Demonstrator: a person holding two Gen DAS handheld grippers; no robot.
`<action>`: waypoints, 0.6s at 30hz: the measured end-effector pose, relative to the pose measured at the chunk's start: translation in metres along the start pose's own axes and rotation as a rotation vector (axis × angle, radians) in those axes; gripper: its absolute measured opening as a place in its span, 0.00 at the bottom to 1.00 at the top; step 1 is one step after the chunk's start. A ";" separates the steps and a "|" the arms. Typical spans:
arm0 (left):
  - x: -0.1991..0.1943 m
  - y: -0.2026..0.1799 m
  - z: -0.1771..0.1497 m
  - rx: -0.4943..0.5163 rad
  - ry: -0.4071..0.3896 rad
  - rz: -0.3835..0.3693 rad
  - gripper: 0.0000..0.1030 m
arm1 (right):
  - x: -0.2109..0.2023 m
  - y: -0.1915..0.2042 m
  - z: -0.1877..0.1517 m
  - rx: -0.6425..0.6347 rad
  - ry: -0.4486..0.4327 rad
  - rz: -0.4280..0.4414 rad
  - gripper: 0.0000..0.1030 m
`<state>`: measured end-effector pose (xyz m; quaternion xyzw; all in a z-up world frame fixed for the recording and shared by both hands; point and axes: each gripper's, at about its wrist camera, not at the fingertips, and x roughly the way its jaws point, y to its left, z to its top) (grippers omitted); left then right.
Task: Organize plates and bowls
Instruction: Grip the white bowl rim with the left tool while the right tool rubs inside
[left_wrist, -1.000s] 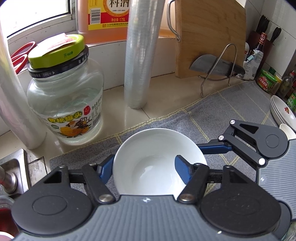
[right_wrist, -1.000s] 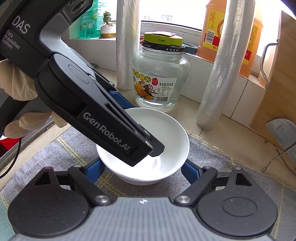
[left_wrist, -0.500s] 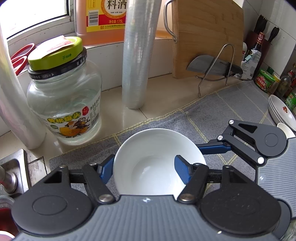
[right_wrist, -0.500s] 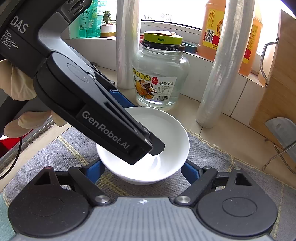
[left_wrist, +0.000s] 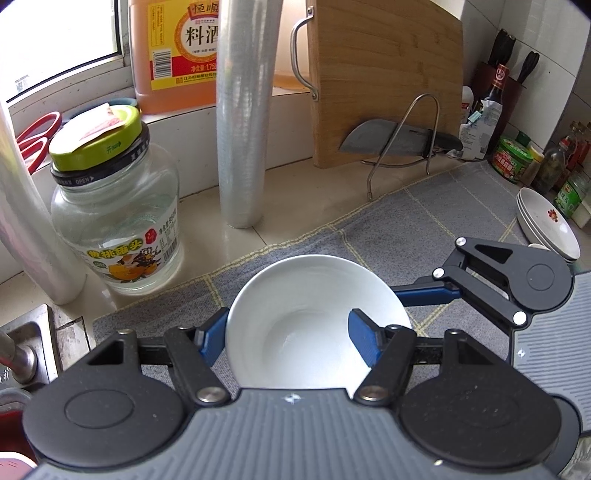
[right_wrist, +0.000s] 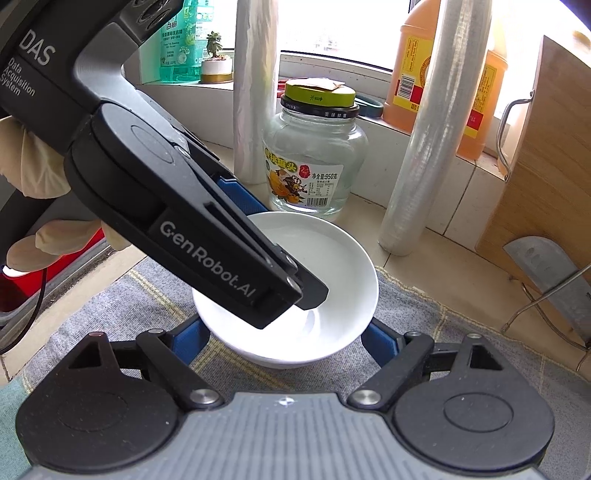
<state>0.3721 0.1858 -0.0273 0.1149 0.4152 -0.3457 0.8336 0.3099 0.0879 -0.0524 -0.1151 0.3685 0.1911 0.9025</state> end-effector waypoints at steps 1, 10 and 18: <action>-0.001 -0.003 0.000 -0.002 0.004 -0.004 0.65 | -0.003 0.000 -0.001 0.001 0.003 0.000 0.89; -0.014 -0.032 0.009 -0.002 0.011 -0.022 0.65 | -0.039 -0.008 -0.010 0.032 -0.002 -0.002 0.89; -0.020 -0.070 0.015 0.050 0.000 -0.037 0.65 | -0.072 -0.019 -0.025 0.070 -0.017 -0.029 0.89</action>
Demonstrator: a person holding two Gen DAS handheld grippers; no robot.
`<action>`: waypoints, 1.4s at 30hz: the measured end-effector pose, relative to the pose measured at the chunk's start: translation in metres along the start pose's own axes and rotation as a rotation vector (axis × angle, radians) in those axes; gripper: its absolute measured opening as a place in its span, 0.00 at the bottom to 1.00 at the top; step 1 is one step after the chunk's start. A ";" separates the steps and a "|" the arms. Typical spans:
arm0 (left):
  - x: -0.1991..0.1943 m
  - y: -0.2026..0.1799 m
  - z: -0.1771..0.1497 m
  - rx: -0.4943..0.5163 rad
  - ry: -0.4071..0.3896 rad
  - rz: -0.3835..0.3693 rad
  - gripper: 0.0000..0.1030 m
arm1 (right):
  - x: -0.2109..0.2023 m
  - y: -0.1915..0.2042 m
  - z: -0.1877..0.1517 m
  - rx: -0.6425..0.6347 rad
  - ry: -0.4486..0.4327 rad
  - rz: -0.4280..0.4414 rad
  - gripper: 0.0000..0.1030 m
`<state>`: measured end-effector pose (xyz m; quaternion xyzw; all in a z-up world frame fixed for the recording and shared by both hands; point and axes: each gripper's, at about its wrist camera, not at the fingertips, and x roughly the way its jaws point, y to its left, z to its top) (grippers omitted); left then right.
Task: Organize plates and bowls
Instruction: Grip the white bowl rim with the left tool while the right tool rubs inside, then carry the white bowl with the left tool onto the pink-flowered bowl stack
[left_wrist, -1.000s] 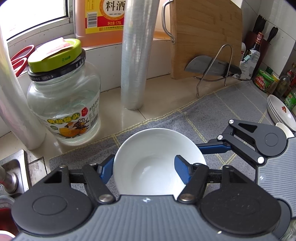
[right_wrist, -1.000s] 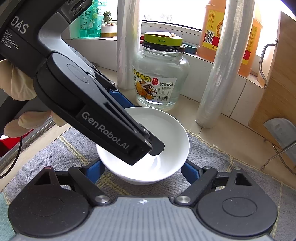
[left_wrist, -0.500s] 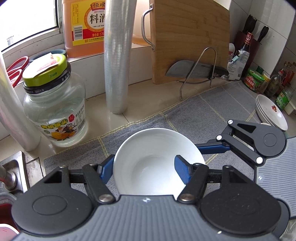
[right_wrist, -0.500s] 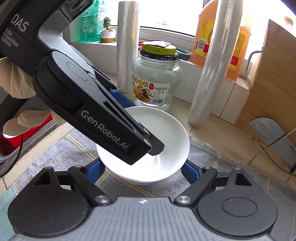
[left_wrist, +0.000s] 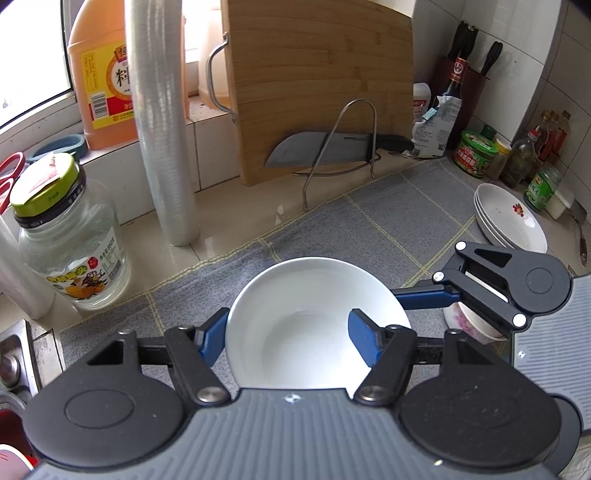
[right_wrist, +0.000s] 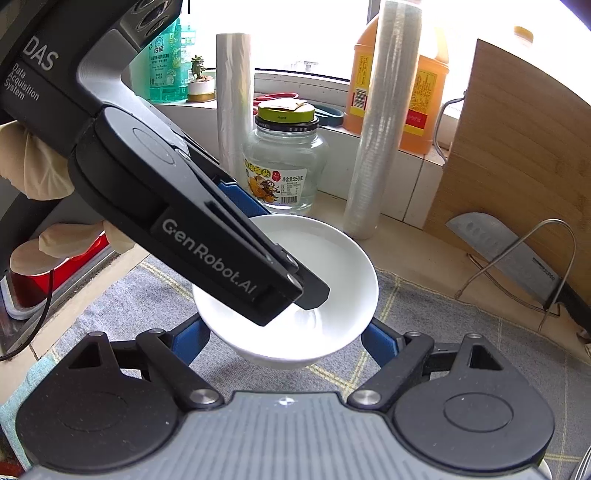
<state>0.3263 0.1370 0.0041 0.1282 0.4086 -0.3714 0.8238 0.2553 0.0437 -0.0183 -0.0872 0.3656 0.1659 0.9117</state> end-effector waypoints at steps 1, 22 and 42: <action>0.000 -0.005 0.002 0.007 -0.002 -0.003 0.65 | -0.004 -0.002 -0.002 0.006 -0.001 -0.004 0.89; 0.027 -0.110 0.042 0.176 -0.034 -0.122 0.65 | -0.072 -0.069 -0.053 0.150 -0.017 -0.160 0.89; 0.057 -0.176 0.053 0.271 -0.008 -0.248 0.66 | -0.105 -0.104 -0.098 0.250 0.037 -0.268 0.89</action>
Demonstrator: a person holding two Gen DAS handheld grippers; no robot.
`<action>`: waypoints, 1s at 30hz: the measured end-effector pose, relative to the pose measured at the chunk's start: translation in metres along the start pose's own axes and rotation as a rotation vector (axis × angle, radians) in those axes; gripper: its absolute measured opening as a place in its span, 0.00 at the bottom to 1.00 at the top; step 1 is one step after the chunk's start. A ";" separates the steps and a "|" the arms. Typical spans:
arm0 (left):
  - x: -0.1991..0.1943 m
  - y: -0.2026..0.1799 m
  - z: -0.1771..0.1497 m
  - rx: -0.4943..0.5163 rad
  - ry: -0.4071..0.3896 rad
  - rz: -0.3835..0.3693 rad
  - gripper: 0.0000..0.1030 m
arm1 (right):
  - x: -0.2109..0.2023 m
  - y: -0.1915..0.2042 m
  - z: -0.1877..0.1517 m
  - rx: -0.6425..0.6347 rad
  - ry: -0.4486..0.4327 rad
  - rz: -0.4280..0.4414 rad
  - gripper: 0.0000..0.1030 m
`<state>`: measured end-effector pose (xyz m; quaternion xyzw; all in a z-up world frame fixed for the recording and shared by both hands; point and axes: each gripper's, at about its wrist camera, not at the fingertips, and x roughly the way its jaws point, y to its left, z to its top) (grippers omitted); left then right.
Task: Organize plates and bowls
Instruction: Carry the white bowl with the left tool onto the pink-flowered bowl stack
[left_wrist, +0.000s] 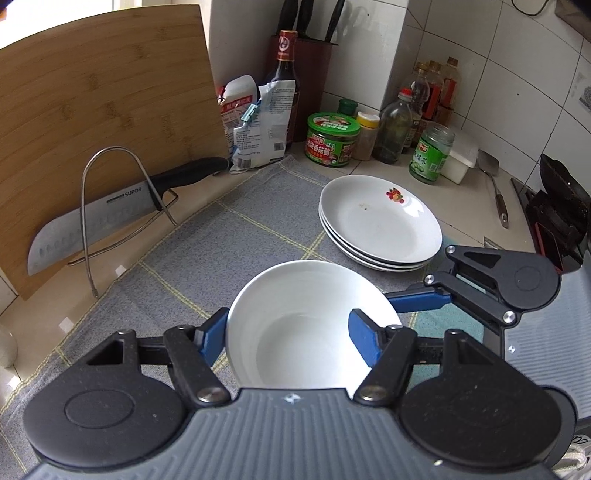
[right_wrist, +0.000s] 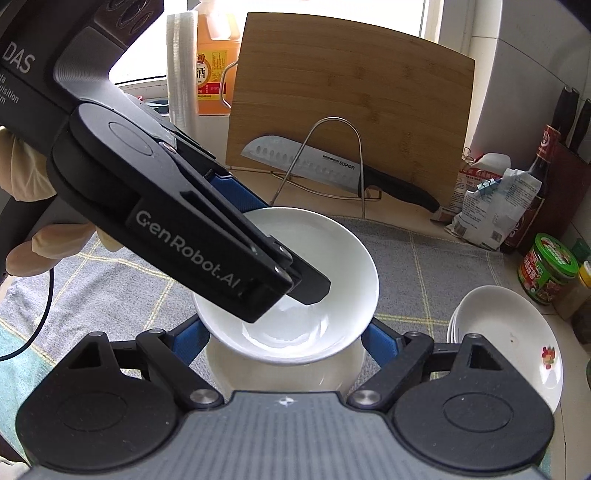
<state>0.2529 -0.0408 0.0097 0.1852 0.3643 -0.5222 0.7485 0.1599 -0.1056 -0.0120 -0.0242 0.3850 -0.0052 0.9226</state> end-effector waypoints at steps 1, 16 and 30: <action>0.002 -0.001 -0.001 0.003 0.004 -0.001 0.66 | 0.000 -0.001 -0.001 0.005 0.004 0.002 0.89; 0.015 -0.003 -0.012 -0.011 0.031 -0.013 0.66 | 0.005 -0.002 -0.010 0.013 0.044 0.025 0.89; 0.018 -0.005 -0.014 0.001 0.029 -0.007 0.66 | 0.005 -0.002 -0.012 0.015 0.044 0.028 0.89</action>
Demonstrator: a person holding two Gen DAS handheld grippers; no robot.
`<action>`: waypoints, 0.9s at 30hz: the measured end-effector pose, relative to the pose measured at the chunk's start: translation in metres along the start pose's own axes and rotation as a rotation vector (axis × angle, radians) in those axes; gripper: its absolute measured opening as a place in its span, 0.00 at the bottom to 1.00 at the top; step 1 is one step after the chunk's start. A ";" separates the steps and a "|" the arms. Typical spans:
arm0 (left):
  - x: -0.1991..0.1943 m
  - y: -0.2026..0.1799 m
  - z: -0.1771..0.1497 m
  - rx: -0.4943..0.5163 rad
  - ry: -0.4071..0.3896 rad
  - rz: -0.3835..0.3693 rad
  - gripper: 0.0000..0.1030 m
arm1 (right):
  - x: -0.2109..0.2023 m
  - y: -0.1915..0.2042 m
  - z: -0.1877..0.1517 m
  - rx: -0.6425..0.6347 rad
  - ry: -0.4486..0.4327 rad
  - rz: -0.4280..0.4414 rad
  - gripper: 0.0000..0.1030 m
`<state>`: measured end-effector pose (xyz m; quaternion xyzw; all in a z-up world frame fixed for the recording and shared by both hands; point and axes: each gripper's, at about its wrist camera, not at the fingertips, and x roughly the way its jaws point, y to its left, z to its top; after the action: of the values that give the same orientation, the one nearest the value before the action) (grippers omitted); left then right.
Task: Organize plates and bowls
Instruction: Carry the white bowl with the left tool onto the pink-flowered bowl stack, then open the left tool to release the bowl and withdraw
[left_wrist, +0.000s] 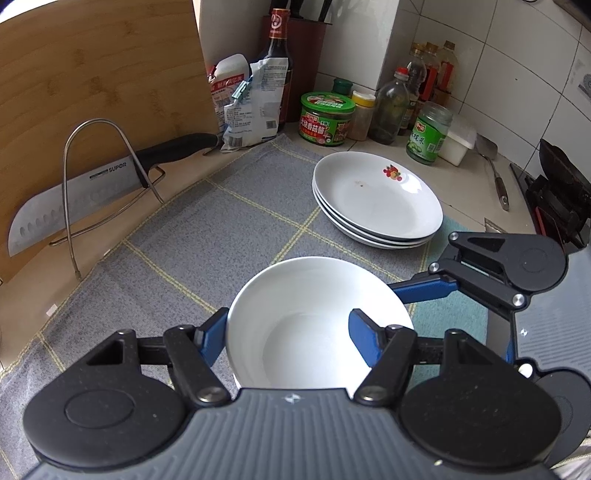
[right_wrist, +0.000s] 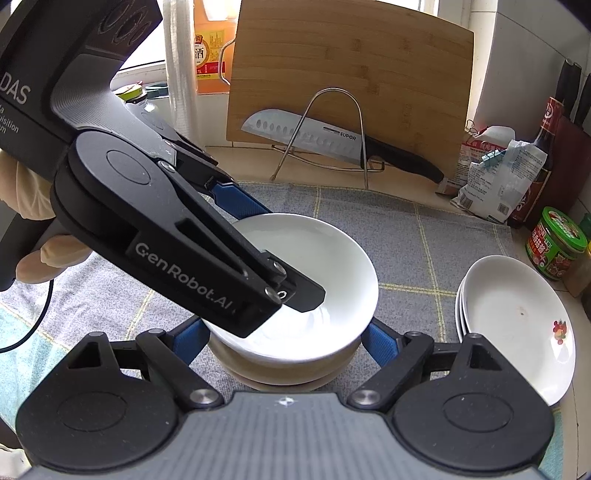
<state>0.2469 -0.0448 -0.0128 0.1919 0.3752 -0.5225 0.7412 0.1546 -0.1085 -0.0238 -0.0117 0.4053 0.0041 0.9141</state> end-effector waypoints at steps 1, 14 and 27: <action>0.000 0.000 0.000 0.002 -0.001 0.002 0.66 | 0.000 0.000 0.000 -0.001 0.000 -0.001 0.89; 0.004 0.003 -0.006 -0.017 -0.012 -0.004 0.66 | 0.001 0.000 0.000 0.007 -0.008 -0.001 0.90; -0.006 0.008 -0.009 -0.049 -0.077 0.017 0.74 | -0.006 -0.004 0.000 0.027 -0.057 0.018 1.00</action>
<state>0.2497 -0.0316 -0.0149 0.1567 0.3575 -0.5139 0.7639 0.1506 -0.1124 -0.0195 0.0044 0.3791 0.0070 0.9253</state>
